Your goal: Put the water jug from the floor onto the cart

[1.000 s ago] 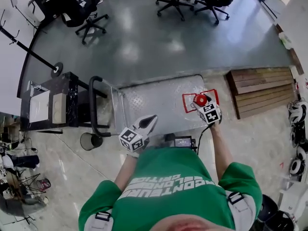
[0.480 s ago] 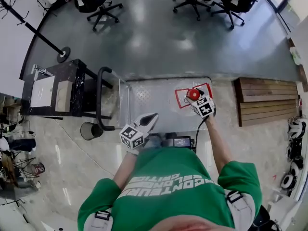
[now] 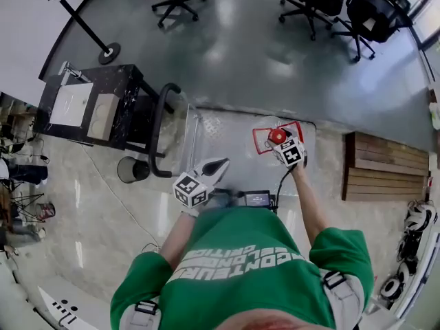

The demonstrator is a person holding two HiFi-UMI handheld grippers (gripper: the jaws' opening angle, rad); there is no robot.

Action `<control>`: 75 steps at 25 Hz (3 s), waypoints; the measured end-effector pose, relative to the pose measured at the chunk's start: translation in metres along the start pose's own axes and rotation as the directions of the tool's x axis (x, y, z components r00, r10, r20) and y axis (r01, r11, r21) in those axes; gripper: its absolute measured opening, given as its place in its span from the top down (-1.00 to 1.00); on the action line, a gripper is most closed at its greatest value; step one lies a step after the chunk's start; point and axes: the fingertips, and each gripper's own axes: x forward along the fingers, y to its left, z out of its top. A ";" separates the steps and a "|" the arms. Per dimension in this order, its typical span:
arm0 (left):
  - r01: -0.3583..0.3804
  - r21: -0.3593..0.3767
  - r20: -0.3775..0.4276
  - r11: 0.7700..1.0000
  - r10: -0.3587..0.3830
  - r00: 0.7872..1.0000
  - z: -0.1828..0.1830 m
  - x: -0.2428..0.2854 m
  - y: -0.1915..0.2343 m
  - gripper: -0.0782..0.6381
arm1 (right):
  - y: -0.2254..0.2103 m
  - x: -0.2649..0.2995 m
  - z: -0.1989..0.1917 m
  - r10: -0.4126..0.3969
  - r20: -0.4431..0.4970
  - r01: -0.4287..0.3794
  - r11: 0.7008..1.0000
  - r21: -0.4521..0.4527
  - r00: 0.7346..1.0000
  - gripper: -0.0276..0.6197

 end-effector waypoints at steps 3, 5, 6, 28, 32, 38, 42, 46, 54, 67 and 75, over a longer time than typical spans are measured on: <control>-0.055 -0.009 -0.018 0.998 0.054 0.998 -0.006 -0.009 0.016 0.75 | 0.008 0.020 0.006 0.026 -0.025 -0.026 0.999 -0.021 0.999 -0.02; -0.079 -0.021 -0.016 0.997 0.078 0.997 -0.009 -0.014 0.024 0.74 | 0.011 0.034 0.007 0.041 -0.040 -0.042 0.999 -0.035 0.998 -0.02; -0.088 -0.026 -0.014 0.996 0.088 0.996 -0.010 -0.016 0.028 0.74 | 0.013 0.040 0.007 0.048 -0.047 -0.050 0.998 -0.040 0.998 -0.02; -0.228 -0.135 -0.022 0.964 0.227 0.974 -0.035 -0.045 0.069 0.75 | 0.065 0.170 -0.043 0.148 -0.289 -0.181 0.979 -0.091 0.946 -0.02; -0.246 -0.132 -0.026 0.960 0.244 0.969 -0.034 -0.049 0.075 0.75 | 0.068 0.191 -0.046 0.132 -0.321 -0.171 0.980 -0.098 0.938 -0.02; -0.265 -0.150 -0.042 0.952 0.262 0.964 -0.043 -0.054 0.072 0.75 | 0.076 0.201 -0.067 0.106 -0.376 -0.159 0.981 -0.112 0.920 -0.02; -0.275 -0.154 -0.041 0.949 0.272 0.961 -0.042 -0.054 0.071 0.74 | 0.081 0.205 -0.081 0.099 -0.397 -0.162 0.979 -0.127 0.912 -0.02; -0.281 -0.149 -0.040 0.948 0.278 0.960 -0.041 -0.053 0.071 0.74 | 0.091 0.210 -0.095 0.110 -0.383 -0.173 0.976 -0.135 0.917 -0.02; -0.282 -0.150 -0.048 0.948 0.278 0.959 -0.044 -0.050 0.069 0.75 | 0.085 0.216 -0.093 0.106 -0.382 -0.160 0.981 -0.113 0.918 -0.02; -0.263 -0.118 -0.047 0.958 0.259 0.965 -0.039 -0.040 0.056 0.75 | 0.076 0.198 -0.089 0.090 -0.402 -0.151 0.981 -0.121 0.911 -0.02; -0.230 -0.097 -0.030 0.968 0.229 0.973 -0.030 -0.037 0.042 0.75 | 0.068 0.158 -0.046 0.087 -0.211 -0.124 0.978 -0.165 0.974 -0.02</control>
